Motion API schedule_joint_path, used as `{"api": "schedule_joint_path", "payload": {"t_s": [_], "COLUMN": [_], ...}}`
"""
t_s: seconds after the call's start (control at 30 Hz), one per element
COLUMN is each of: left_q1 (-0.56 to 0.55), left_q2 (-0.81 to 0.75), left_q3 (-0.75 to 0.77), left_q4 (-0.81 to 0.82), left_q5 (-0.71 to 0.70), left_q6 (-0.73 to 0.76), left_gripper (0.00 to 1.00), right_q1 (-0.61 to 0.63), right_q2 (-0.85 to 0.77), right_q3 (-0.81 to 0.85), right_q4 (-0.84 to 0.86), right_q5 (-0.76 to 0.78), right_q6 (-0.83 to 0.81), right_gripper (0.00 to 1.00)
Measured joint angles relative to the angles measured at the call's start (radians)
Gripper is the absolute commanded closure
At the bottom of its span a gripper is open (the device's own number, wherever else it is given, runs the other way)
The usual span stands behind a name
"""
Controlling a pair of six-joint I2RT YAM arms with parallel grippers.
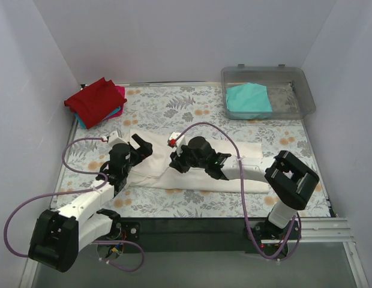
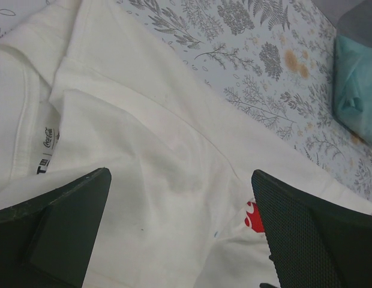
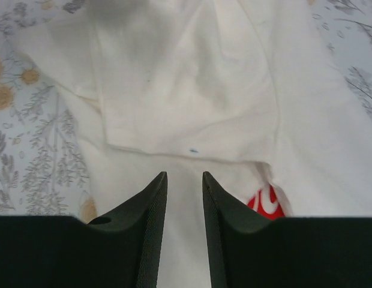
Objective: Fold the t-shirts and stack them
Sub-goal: Fold the tshirt
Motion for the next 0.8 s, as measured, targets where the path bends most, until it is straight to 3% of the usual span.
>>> {"api": "schedule_joint_path", "payload": {"t_s": [0.33, 0.6, 0.8], "left_q1": [0.000, 0.000, 0.000], "left_q2": [0.201, 0.385, 0.533], "left_q3": [0.000, 0.065, 0.169], "left_q4": [0.108, 0.198, 0.265], "left_q5": [0.081, 0.105, 0.109], "left_q6": [-0.014, -0.012, 0.002], "left_gripper": [0.03, 0.03, 0.03], "right_q1": [-0.220, -0.261, -0.273], "right_q2": [-0.090, -0.103, -0.092], "right_q3": [-0.177, -0.261, -0.288], "right_q4": [-0.003, -0.010, 0.005], "right_q5": [0.186, 0.357, 0.404], "right_q6": [0.082, 0.114, 0.144], "right_gripper": [0.73, 0.73, 0.74]}}
